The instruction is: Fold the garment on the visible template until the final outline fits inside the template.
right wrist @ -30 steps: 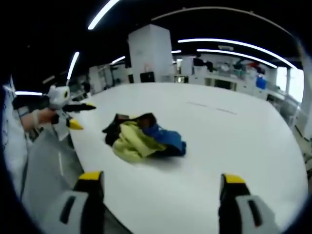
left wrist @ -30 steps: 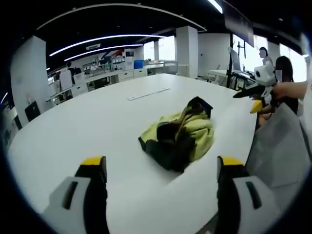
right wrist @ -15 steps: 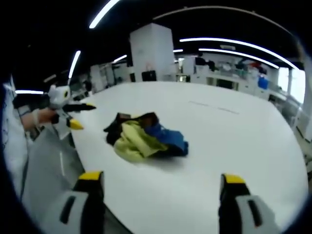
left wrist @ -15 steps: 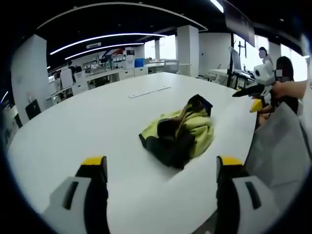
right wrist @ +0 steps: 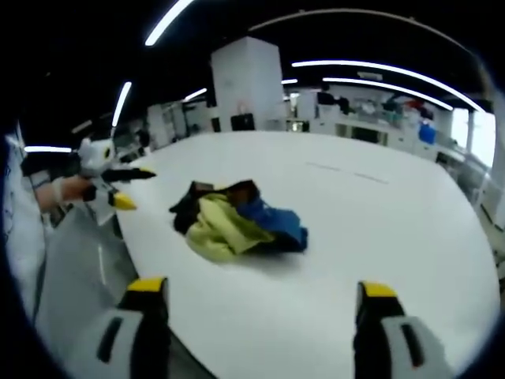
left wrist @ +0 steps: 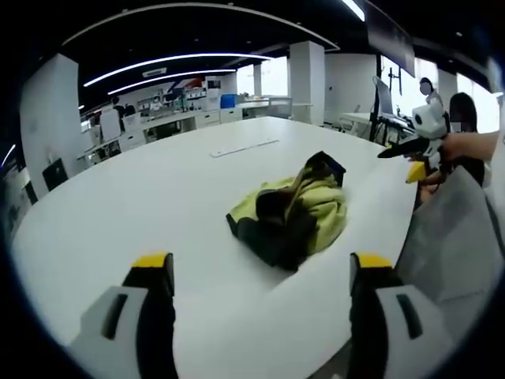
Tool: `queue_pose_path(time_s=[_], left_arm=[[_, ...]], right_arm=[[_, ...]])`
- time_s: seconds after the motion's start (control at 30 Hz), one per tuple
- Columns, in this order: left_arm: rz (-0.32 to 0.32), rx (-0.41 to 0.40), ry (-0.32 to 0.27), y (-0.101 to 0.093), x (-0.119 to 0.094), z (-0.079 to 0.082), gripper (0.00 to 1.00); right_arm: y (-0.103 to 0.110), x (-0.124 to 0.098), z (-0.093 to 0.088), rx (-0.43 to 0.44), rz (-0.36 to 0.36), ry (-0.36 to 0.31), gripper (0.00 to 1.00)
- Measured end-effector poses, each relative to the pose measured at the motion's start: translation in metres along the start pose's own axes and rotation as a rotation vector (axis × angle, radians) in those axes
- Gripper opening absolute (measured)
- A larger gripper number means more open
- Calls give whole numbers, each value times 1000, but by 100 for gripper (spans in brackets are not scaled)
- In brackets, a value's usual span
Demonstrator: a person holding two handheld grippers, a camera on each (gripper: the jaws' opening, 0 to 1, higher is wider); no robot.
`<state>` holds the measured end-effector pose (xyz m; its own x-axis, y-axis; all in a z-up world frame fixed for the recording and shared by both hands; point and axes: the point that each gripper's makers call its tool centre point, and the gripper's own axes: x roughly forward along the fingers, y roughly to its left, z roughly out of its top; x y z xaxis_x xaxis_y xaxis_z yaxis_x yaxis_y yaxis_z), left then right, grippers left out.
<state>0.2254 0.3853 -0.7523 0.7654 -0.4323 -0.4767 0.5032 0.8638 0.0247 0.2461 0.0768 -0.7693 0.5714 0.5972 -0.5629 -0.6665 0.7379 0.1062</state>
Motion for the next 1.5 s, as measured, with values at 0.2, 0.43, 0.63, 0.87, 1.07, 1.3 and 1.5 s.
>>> queue_pose_path(time_s=[0.2,0.43,0.63,0.87,1.07,1.3,1.5], left_arm=[[-3,0,3,-1,1,-2,89],[-4,5,3,0,4,0,89],[-10,8,0,-2,7,1,88],[-20,7,7,-5,8,0,86],[-28,5,9,-4,11,-1,81],[-36,8,13,-2,17,-2,78],[-39,18,7,4,23,2,75]], right_arm=[[-1,-1,-2,7,-3,0,94],[-3,-1,-2,-1,-5,5,95],[-4,-2,-2,-5,-5,7,94],[-6,0,-4,-1,-7,8,94],[-4,1,-7,0,-2,20,93],[-8,6,-5,-9,1,33,93],[-7,11,-1,-19,7,35,92]])
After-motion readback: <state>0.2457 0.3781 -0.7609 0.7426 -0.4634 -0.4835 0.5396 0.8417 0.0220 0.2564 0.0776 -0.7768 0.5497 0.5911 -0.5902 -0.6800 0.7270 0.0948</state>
